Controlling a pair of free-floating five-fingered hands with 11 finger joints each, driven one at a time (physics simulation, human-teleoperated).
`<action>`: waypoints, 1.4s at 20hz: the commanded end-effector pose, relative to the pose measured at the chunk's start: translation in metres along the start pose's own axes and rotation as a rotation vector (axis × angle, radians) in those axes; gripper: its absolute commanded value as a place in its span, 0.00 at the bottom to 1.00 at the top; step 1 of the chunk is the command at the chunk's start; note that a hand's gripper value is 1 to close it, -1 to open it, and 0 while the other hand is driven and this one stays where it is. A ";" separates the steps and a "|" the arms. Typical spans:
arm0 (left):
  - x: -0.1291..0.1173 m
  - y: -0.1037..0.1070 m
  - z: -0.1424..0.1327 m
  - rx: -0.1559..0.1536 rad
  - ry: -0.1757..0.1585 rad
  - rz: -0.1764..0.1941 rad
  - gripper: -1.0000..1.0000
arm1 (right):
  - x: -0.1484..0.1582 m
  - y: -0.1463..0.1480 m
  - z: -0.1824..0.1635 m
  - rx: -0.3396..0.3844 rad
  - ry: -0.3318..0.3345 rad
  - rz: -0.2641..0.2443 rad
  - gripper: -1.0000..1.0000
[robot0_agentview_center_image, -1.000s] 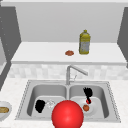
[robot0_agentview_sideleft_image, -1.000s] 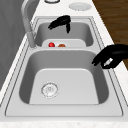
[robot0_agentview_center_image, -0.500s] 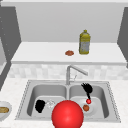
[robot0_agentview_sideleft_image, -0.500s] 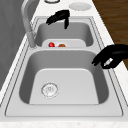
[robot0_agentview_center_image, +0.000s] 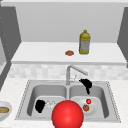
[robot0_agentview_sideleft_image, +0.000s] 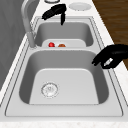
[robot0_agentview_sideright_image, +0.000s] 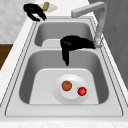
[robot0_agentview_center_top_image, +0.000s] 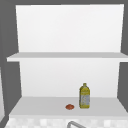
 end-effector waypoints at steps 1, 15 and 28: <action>0.000 0.000 0.000 0.000 0.000 0.000 0.50 | -0.003 -0.025 -0.010 -0.017 -0.045 -0.033 0.00; 0.000 0.000 0.000 0.000 0.000 0.000 0.50 | 0.000 -0.049 -0.077 0.042 -0.063 -0.007 0.00; 0.000 0.000 0.000 0.000 0.000 0.000 0.50 | 0.012 -0.048 -0.140 0.108 -0.077 -0.018 0.00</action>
